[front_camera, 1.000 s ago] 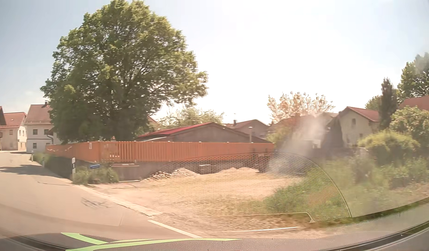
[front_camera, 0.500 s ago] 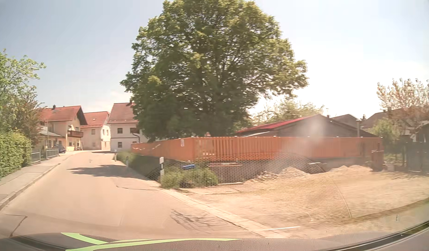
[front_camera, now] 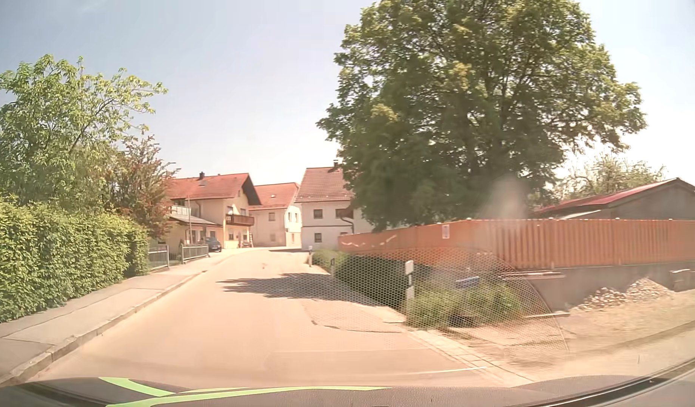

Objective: Follow the waypoints while adhering to traffic rules and regulations

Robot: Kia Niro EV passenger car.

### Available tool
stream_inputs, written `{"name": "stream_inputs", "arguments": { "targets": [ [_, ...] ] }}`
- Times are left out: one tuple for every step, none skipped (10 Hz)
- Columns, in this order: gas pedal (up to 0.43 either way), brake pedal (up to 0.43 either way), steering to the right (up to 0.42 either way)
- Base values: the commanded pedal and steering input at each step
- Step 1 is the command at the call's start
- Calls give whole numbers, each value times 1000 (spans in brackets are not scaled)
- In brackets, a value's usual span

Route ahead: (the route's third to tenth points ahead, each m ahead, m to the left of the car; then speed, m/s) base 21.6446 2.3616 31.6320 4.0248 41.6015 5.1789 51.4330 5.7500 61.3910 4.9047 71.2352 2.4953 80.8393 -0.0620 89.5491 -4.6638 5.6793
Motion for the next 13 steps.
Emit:
{"name": "stream_inputs", "arguments": {
  "targets": [
    [280,0,-226],
    [280,0,-161],
    [280,0,-115],
    [280,0,-87],
    [280,0,-69],
    [280,0,-56],
    [280,0,-50],
    [280,0,-46],
    [280,0,-43],
    [280,0,-41],
    [280,0,-40],
    [280,0,-39],
    [280,0,-35]
  ]
}}
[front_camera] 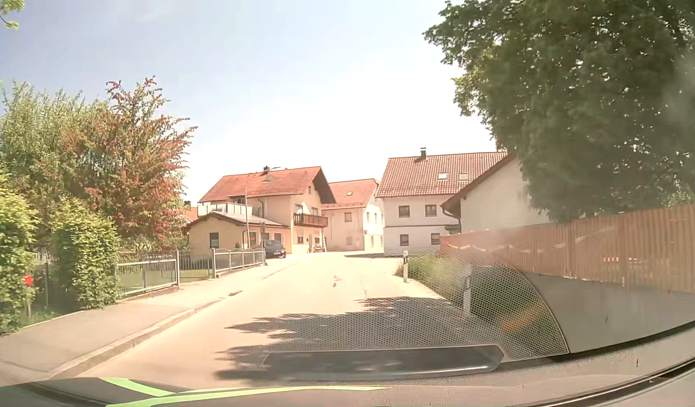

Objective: Follow the waypoints while adhering to traffic rules and regulations

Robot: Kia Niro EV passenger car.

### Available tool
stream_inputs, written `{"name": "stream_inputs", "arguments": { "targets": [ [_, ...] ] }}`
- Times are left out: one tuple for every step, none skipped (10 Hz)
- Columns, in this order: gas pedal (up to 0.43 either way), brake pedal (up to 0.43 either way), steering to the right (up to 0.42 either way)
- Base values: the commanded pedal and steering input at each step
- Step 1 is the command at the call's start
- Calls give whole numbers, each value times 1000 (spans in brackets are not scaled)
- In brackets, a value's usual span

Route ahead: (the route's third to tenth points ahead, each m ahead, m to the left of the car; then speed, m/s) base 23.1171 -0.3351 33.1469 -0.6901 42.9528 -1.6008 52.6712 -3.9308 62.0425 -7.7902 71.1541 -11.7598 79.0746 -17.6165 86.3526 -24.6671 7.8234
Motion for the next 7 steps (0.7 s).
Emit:
{"name": "stream_inputs", "arguments": {
  "targets": [
    [280,0,-30],
    [280,0,-21],
    [280,0,-12],
    [280,0,-9],
    [280,0,-9],
    [280,0,-9],
    [280,0,-9]
  ]
}}
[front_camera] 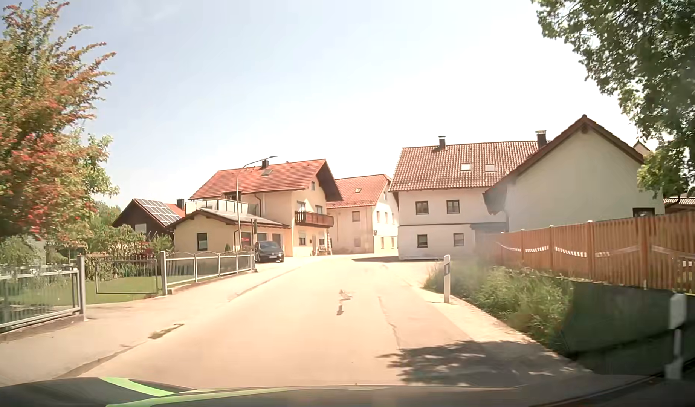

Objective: Follow the waypoints while adhering to traffic rules and regulations

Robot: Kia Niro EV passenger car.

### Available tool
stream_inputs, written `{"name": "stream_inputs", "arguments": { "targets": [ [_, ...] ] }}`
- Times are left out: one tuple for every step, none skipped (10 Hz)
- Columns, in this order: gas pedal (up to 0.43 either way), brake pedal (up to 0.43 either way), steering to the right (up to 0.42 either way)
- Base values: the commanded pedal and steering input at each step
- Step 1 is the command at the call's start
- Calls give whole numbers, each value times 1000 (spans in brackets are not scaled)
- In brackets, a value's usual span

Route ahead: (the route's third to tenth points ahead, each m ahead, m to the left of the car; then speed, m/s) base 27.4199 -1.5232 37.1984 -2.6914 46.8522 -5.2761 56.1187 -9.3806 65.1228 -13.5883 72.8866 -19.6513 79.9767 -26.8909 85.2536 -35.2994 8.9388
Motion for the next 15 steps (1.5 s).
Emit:
{"name": "stream_inputs", "arguments": {
  "targets": [
    [280,0,-8],
    [280,0,-8],
    [280,0,-8],
    [280,0,-8],
    [280,0,-8],
    [268,0,-5],
    [260,0,-4],
    [248,0,-4],
    [240,0,-3],
    [220,0,1],
    [209,0,5],
    [189,0,5],
    [157,0,5],
    [138,0,6],
    [118,0,8]
  ]
}}
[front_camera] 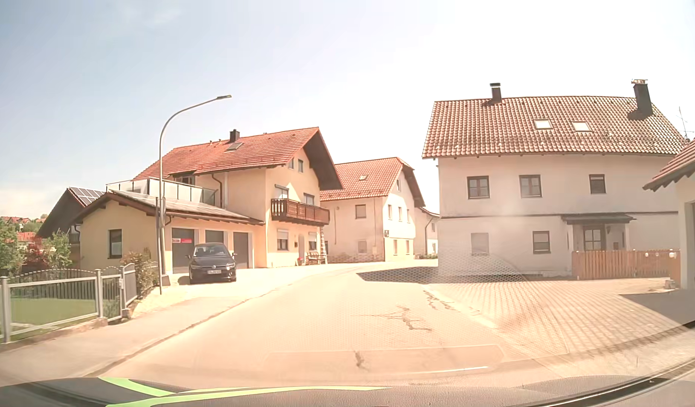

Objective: Follow the waypoints while adhering to traffic rules and regulations

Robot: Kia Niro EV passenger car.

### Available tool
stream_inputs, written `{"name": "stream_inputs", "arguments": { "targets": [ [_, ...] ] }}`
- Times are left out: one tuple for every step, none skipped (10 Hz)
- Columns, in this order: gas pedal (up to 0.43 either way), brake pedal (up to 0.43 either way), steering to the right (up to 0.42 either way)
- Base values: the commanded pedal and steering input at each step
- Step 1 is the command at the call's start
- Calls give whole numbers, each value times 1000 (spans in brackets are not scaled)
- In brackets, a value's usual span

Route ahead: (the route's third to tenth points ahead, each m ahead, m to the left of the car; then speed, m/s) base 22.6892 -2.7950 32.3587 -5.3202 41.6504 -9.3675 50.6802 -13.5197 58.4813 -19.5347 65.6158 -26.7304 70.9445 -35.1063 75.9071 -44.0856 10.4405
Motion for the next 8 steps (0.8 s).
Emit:
{"name": "stream_inputs", "arguments": {
  "targets": [
    [110,0,12],
    [98,0,18],
    [98,0,23],
    [87,0,25],
    [67,0,26],
    [67,0,27],
    [67,0,29],
    [67,0,30]
  ]
}}
